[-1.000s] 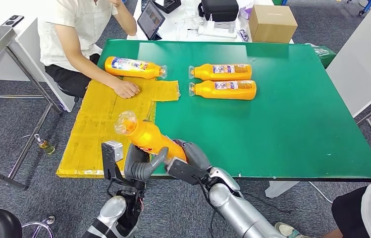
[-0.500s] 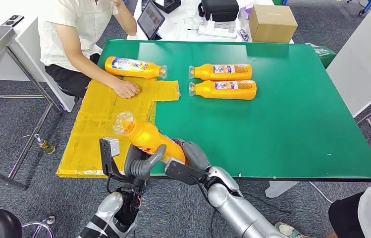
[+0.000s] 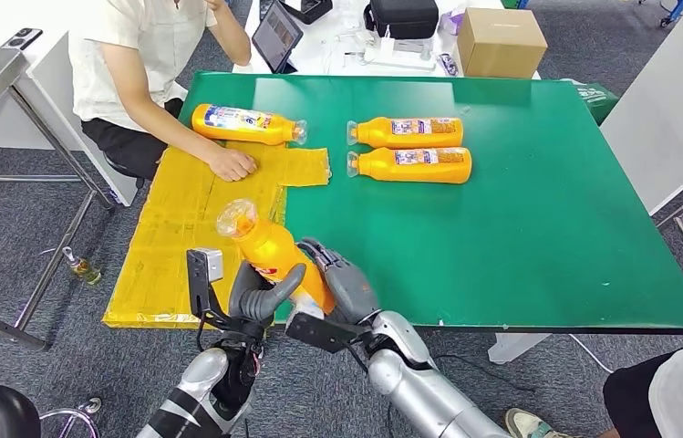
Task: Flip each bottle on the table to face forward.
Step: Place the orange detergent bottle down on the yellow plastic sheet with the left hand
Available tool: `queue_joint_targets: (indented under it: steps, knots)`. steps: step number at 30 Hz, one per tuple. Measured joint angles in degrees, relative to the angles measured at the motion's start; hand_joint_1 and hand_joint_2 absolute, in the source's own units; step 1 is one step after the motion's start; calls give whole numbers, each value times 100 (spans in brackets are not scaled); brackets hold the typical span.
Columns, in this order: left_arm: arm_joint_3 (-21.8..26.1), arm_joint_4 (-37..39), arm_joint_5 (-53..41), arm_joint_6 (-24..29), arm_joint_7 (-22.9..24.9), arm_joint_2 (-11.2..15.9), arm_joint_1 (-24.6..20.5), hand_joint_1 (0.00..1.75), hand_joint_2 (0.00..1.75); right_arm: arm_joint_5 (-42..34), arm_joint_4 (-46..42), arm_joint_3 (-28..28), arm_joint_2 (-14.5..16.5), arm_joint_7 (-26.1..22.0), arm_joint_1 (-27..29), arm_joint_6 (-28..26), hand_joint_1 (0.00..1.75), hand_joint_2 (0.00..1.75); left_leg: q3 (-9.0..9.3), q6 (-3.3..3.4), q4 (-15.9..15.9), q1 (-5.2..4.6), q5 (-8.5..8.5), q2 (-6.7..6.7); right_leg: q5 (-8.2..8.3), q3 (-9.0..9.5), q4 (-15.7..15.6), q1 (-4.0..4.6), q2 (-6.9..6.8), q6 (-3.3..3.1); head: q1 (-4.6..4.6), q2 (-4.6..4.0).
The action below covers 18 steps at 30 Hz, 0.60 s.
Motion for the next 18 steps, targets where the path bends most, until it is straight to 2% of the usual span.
queue_joint_targets:
  steps: [2,4,6,9,13,18]
  knots:
    - [90,34,-223,214,-92,73,3,175,175,525,-126,-109,17,-238,193,-740,0,175,-3,0,0,1,0,0,0,-3,0,1,0,0,2,1]
    - [227,48,-637,453,-201,190,16,175,175,1676,-530,-584,140,-793,527,-1225,0,175,-7,-1,0,3,0,1,0,-9,2,3,1,-1,1,1]
    - [373,45,-1271,697,-301,307,18,175,175,2938,-1197,-1484,410,-1389,901,-1354,0,175,-13,-3,0,4,1,-2,0,-18,5,4,-2,-2,-3,1]
    - [548,-11,-2242,902,-265,441,5,175,175,3735,-2404,-3032,763,-1634,1169,-1375,0,175,-23,-4,0,5,11,-31,-4,-20,6,3,-33,-3,2,1]
    - [823,-147,-2811,744,-61,577,-23,175,175,3979,-4060,-4538,935,-1666,1211,-1397,0,0,-29,2,1,-8,17,-36,4,-22,5,-11,-39,2,2,1]
    - [1028,-289,-3220,525,142,652,-90,175,175,3586,-5171,-5543,1078,-1664,1222,-1398,0,0,-28,3,1,-13,18,-35,7,-23,5,-15,-38,5,3,1]
